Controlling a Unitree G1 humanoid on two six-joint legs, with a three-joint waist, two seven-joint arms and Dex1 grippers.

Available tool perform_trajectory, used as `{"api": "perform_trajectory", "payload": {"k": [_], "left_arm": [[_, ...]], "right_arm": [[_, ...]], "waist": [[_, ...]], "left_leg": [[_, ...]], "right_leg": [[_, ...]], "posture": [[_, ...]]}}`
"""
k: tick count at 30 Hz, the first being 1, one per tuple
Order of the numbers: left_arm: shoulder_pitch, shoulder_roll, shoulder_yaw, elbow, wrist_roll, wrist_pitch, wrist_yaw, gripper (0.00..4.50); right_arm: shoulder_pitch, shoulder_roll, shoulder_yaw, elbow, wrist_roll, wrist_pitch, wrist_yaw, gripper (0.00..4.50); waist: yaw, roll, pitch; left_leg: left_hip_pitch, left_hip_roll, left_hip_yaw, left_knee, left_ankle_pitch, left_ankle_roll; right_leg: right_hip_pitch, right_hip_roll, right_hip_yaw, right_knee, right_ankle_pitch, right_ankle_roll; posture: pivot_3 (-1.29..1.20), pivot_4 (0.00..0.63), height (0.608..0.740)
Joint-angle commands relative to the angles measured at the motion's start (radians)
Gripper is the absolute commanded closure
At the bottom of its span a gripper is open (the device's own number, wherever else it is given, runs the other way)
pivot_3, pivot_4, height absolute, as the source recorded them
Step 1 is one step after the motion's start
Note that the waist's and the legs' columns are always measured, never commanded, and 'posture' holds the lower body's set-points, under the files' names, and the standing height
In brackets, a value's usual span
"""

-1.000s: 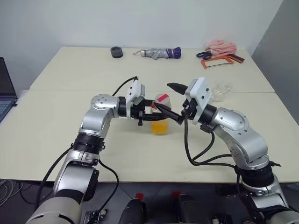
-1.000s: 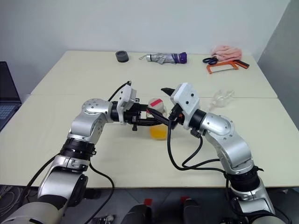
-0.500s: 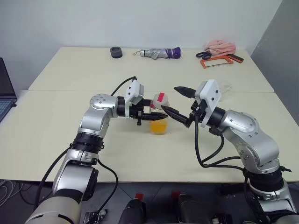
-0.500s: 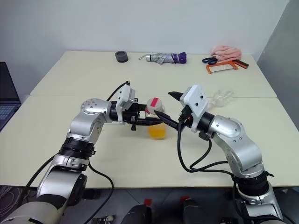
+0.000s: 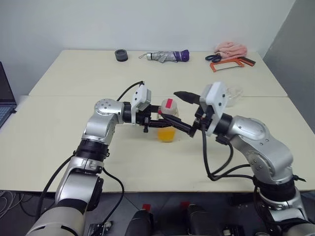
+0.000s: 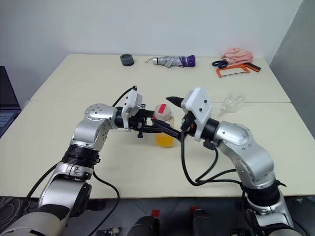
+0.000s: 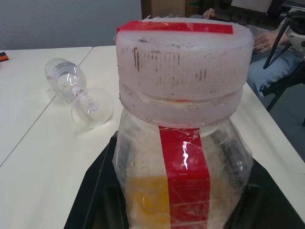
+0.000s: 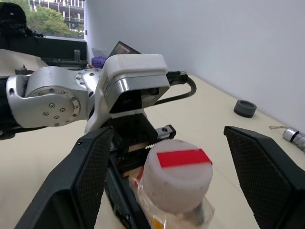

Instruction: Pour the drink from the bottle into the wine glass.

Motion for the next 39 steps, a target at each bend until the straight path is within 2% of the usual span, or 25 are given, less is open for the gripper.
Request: {"api": "perform_trajectory", "payload": {"k": [1,15,22,39], "left_arm": [[-0.034,0.006,0.016,-0.005,-0.006,-0.025,-0.001,2.69],[-0.029,0.01,0.015,-0.007,-0.006,-0.028,-0.001,2.69],[-0.028,0.011,0.016,-0.007,-0.004,-0.029,-0.004,2.69],[-0.025,0.015,0.019,-0.008,0.0,-0.031,-0.006,2.69]], "right_arm": [[-0.022,0.01,0.034,0.017,-0.064,-0.064,-0.01,0.55],[0.006,0.004,-0.048,0.03,-0.067,-0.038,-0.026,0.55],[0.029,-0.038,-0.073,0.018,-0.059,-0.016,-0.019,0.55],[0.067,-0.12,-0.135,-0.095,0.119,0.085,0.068,0.55]], "waist": [[0.0,0.0,0.0],[0.0,0.0,0.0],[0.0,0.0,0.0],[0.001,0.0,0.0]], "left_leg": [[0.0,0.0,0.0,0.0,0.0,0.0],[0.0,0.0,0.0,0.0,0.0,0.0],[0.0,0.0,0.0,0.0,0.0,0.0],[0.0,0.0,0.0,0.0,0.0,0.0]], "right_leg": [[0.0,0.0,0.0,0.0,0.0,0.0],[0.0,-0.001,0.0,0.0,0.0,0.0],[0.0,-0.001,0.0,0.0,0.0,0.0],[0.0,0.0,0.0,0.0,0.0,0.0]], "posture": [[0.0,0.15,0.74],[0.0,0.15,0.74],[0.0,0.15,0.74],[0.0,0.15,0.74]]}}
